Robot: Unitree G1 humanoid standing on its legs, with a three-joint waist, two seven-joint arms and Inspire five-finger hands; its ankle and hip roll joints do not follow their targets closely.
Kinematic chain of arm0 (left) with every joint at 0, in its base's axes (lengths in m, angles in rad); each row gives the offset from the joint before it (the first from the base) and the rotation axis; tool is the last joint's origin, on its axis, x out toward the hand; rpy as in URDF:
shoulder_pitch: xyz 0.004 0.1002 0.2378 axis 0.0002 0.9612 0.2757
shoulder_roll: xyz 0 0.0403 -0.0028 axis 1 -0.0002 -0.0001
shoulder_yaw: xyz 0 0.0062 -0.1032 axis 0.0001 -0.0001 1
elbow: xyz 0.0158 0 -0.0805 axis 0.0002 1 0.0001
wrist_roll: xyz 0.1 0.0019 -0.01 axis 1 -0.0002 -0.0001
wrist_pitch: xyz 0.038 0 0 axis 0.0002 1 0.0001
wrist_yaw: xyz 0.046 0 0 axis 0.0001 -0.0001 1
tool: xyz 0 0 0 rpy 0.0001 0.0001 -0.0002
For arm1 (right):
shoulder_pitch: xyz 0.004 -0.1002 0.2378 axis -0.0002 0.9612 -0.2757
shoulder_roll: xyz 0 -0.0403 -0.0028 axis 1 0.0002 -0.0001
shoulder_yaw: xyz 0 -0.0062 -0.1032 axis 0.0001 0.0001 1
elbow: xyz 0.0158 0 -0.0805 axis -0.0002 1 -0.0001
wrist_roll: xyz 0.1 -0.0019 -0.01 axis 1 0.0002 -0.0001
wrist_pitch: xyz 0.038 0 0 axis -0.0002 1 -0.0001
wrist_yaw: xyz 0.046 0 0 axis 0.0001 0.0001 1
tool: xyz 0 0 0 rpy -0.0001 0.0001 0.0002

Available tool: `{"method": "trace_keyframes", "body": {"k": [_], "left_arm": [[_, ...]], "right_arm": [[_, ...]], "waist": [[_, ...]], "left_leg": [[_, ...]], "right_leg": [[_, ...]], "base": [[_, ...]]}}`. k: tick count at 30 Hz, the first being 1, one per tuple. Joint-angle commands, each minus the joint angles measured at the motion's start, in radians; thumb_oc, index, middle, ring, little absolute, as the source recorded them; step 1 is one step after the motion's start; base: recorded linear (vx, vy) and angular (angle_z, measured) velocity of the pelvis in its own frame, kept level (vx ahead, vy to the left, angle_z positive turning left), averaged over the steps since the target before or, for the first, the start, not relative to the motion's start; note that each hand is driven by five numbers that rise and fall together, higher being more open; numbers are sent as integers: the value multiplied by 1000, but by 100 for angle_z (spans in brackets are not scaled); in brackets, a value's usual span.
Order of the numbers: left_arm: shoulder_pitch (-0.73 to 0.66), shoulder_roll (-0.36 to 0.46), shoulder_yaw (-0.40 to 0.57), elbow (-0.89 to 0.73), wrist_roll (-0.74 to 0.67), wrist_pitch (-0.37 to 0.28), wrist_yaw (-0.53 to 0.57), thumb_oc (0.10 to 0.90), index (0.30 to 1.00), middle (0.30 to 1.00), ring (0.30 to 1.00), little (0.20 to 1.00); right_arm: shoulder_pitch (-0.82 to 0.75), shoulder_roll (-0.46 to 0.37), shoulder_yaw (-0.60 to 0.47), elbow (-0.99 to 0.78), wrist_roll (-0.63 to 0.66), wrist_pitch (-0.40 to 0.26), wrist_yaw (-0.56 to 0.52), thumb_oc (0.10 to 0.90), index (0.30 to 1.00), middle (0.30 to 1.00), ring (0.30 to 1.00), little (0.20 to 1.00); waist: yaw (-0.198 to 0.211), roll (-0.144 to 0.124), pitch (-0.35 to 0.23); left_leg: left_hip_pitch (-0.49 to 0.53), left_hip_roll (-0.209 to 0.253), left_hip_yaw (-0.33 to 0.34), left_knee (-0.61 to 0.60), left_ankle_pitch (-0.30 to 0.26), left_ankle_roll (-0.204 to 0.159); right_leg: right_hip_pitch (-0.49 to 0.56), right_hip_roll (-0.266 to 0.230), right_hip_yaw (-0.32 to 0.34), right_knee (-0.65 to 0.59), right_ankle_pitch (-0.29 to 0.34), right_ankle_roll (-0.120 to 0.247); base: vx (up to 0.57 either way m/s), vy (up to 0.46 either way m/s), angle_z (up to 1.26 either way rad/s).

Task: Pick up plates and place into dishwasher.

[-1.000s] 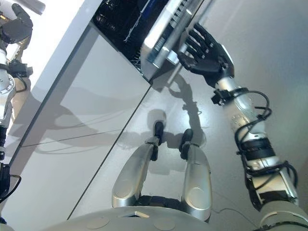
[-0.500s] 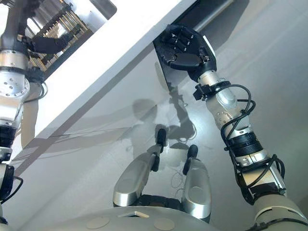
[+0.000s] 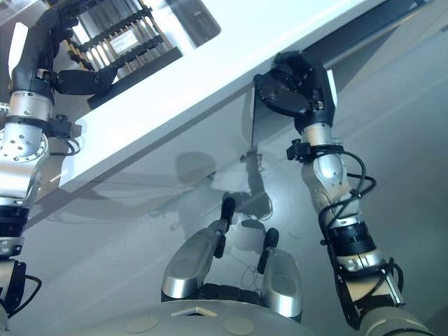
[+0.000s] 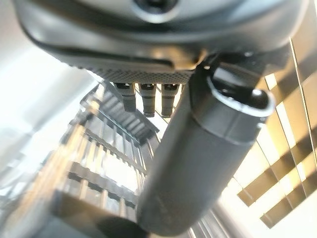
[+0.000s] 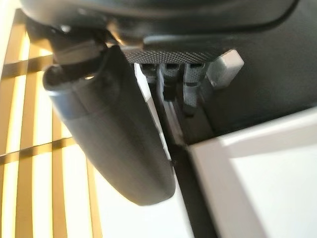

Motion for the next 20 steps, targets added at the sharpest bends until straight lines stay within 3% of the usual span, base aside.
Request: {"method": "trace_keyframes", "body": {"k": [1, 5, 9, 10, 20], "left_arm": [[123, 6, 110, 5, 23, -67, 23, 800, 900, 900, 900, 900], [183, -18, 162, 1, 2, -71, 1, 800, 900, 900, 900, 900], [208, -45, 184, -13, 5, -73, -4, 800, 900, 900, 900, 900], [211, -57, 186, -14, 7, -76, -9, 800, 900, 900, 900, 900], [206, -130, 123, -49, 28, -73, 0, 800, 900, 900, 900, 900]], "right_arm": [[38, 12, -158, -132, -72, -285, -22, 800, 900, 900, 900, 900], [147, 17, -253, -56, -23, -284, -22, 800, 900, 900, 900, 900], [251, 54, -304, 50, -81, -278, -30, 800, 900, 900, 900, 900], [273, 56, -309, 95, -93, -249, -24, 800, 900, 900, 900, 900], [343, 112, -187, 540, -127, -182, -45, 800, 900, 900, 900, 900]], "waist": [[-8, -56, -324], [-48, -51, -358], [-85, -52, -389], [-96, -55, -401], [-125, -51, -441]], "left_leg": [[67, -32, 68, 35, -165, 56], [108, -15, 86, -49, -132, 45], [117, -3, 103, -112, -94, 27], [118, -1, 106, -112, -94, 22], [142, 35, 127, -110, -97, -10]], "right_leg": [[-56, -121, 38, -82, 230, 93], [-58, -98, 47, -89, 242, 95], [-38, -70, 48, -140, 236, 96], [-31, -61, 50, -161, 226, 94], [11, -14, 48, -217, 167, 57]], "base": [[-2, -71, 40], [-32, -88, 13], [-69, -130, -11], [-58, -87, 4], [-57, -93, -12]]}}
